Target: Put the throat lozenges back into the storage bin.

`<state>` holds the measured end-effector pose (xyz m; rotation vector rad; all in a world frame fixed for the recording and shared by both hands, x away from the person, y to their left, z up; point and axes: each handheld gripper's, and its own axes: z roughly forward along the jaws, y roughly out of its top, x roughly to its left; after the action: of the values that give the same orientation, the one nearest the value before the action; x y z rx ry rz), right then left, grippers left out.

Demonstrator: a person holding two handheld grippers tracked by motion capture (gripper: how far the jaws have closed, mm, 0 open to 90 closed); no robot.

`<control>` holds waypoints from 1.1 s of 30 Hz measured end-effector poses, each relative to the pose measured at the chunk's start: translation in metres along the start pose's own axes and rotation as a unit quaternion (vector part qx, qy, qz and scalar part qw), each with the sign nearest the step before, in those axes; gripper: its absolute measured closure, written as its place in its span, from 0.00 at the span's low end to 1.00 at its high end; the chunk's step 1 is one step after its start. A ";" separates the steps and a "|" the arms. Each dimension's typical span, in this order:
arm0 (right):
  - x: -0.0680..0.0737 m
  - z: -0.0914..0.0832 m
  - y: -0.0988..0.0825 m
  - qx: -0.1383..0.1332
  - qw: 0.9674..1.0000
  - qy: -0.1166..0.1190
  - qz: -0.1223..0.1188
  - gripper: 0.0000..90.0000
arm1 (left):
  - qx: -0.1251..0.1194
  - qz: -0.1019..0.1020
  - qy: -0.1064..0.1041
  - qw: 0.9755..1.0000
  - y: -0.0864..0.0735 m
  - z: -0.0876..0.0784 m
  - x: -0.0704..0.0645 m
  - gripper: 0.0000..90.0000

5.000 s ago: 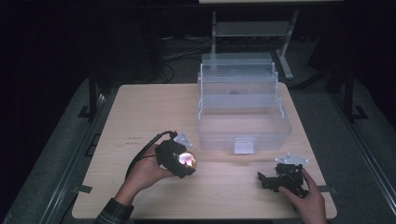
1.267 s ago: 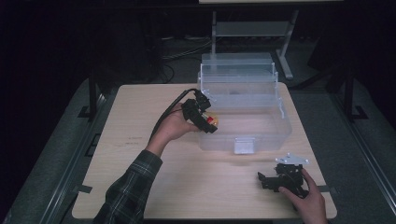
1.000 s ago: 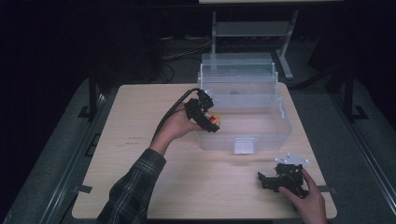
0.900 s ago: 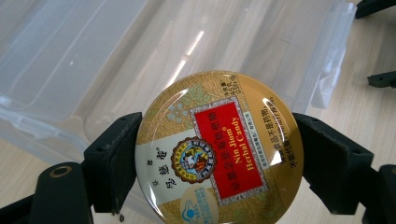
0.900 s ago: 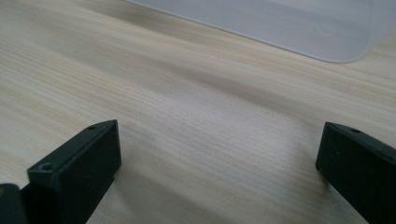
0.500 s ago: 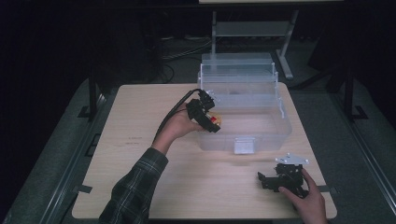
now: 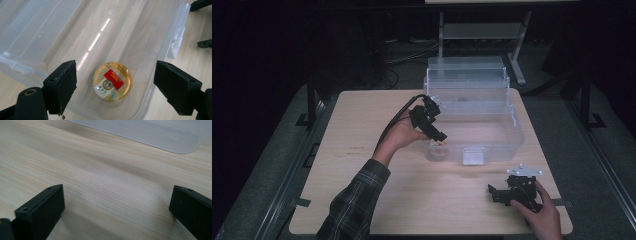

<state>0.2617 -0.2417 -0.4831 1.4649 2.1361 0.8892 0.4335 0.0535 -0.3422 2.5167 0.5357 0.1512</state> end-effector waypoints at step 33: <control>0.000 0.000 0.000 0.000 1.000 0.000 0.002 0.00 | -0.028 -0.026 0.029 0.999 -0.056 -0.054 -0.011 0.20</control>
<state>0.2617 -0.2415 -0.4831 1.4698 2.1335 0.8908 0.3929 0.1191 -0.3272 2.4469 0.6113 0.2164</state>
